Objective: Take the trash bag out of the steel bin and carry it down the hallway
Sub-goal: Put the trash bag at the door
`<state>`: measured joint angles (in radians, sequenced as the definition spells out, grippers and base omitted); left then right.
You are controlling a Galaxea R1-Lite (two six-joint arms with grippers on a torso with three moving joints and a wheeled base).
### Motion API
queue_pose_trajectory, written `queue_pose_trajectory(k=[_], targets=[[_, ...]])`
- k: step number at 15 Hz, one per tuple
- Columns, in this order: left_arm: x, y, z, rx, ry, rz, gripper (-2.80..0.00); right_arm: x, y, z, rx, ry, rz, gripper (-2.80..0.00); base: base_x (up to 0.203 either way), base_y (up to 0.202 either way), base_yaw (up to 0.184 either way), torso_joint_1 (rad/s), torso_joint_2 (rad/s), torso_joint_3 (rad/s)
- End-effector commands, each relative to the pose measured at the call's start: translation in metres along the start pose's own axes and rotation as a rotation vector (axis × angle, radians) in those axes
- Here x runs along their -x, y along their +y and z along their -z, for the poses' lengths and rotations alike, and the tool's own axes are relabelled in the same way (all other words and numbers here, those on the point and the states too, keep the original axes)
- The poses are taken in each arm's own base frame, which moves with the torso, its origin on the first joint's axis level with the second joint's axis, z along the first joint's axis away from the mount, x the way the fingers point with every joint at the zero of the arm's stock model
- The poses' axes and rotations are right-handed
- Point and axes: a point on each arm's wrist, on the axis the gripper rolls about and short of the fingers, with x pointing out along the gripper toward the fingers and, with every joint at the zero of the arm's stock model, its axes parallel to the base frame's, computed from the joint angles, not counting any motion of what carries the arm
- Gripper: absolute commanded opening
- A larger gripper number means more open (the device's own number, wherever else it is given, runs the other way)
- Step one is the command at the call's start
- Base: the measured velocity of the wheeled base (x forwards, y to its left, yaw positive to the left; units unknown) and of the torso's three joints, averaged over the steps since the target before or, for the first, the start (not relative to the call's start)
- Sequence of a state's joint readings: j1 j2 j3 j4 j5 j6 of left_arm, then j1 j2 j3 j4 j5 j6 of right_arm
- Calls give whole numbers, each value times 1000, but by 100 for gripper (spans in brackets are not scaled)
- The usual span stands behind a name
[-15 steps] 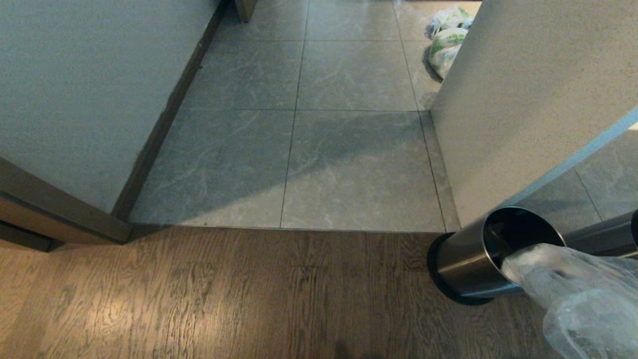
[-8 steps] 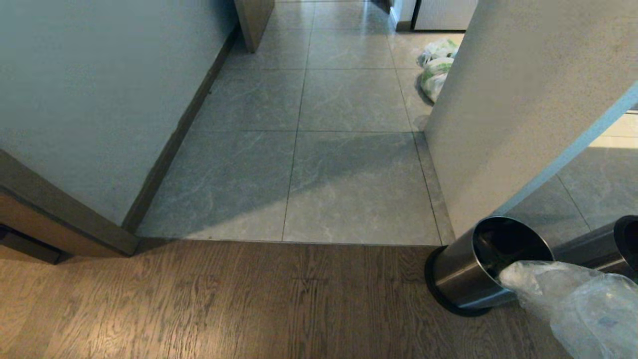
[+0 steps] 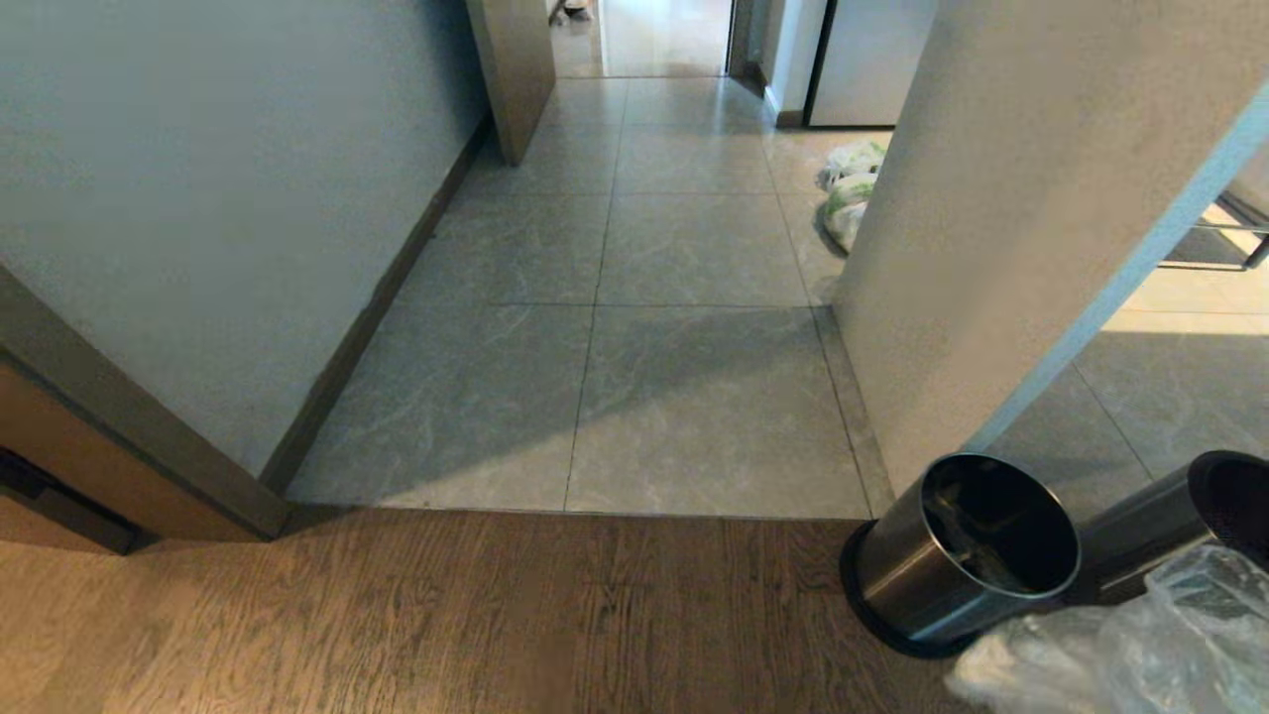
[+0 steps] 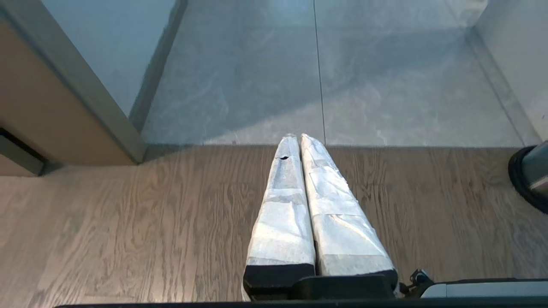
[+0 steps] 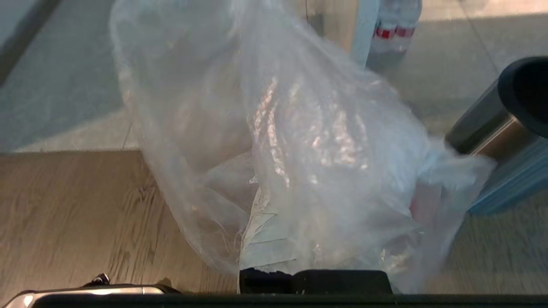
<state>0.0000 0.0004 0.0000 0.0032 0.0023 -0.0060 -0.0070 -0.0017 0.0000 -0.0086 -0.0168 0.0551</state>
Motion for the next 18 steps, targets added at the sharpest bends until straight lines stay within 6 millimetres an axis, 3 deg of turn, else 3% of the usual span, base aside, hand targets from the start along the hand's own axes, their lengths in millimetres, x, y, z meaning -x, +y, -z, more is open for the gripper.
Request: queue_pose_trajectory(k=[1, 18], targets=[[0, 0, 0, 0, -2, -1, -280, 0, 0, 0, 0, 1, -1, -280, 0, 0, 0, 4, 2, 205], [0, 0, 0, -3, -2, -1, -280, 0, 0, 0, 0, 1, 1, -280, 0, 0, 0, 4, 3, 172]])
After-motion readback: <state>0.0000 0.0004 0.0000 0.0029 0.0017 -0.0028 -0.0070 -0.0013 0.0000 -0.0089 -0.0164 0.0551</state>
